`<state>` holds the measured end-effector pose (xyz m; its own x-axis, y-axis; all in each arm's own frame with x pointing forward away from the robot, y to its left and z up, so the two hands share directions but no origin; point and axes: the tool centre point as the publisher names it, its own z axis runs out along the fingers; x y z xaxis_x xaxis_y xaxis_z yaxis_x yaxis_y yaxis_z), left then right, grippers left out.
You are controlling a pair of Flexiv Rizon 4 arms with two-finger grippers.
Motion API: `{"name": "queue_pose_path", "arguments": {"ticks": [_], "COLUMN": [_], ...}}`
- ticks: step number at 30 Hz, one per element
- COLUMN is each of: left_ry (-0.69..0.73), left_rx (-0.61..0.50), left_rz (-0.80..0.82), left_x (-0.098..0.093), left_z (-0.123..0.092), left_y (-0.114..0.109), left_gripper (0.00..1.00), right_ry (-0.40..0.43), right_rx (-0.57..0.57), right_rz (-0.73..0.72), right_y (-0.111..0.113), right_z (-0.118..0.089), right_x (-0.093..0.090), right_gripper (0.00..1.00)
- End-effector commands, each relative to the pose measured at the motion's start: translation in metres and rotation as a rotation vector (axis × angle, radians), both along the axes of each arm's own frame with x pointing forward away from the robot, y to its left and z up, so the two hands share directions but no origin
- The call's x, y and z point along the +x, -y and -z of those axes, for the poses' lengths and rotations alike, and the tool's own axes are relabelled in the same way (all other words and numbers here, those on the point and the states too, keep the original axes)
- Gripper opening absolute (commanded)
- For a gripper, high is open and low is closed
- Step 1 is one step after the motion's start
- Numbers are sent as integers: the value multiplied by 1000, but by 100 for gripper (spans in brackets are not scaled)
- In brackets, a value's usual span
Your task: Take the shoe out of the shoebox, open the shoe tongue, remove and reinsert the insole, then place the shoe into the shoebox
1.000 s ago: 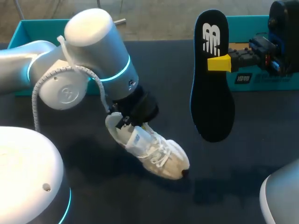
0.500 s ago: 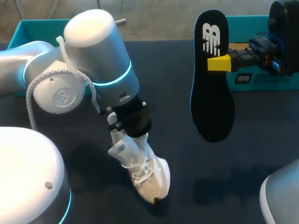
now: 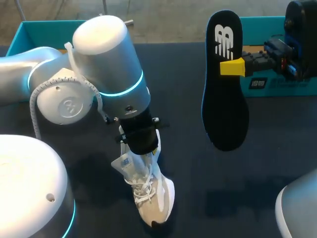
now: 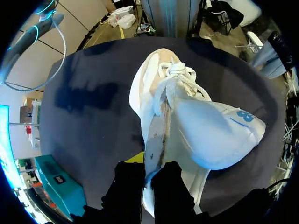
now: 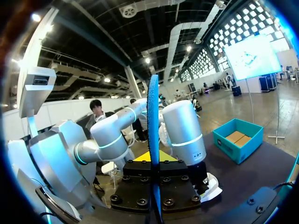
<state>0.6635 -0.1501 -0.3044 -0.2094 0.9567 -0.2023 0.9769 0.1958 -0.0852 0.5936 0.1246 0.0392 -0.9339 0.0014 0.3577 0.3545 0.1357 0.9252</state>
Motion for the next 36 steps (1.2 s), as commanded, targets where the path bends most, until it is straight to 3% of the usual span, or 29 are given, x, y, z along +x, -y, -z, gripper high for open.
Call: {"name": "queue_pose_path", "arguments": {"ticks": [1, 16, 36], "left_ry": [-3, -36, -14], "left_rx": [9, 32, 29], "left_rz": [14, 107, 150], "left_x": [-3, -17, -7], "left_z": [3, 23, 52], "left_y": [8, 17, 42], "left_gripper": [0, 0, 0], "right_ry": [-2, -2, -2], "right_rx": [-3, -3, -3], "right_rz": [-4, -4, -4], "right_y": [-3, -3, -3], "right_z": [0, 0, 0], "right_x": [3, 3, 3], "right_gripper": [0, 0, 0]}}
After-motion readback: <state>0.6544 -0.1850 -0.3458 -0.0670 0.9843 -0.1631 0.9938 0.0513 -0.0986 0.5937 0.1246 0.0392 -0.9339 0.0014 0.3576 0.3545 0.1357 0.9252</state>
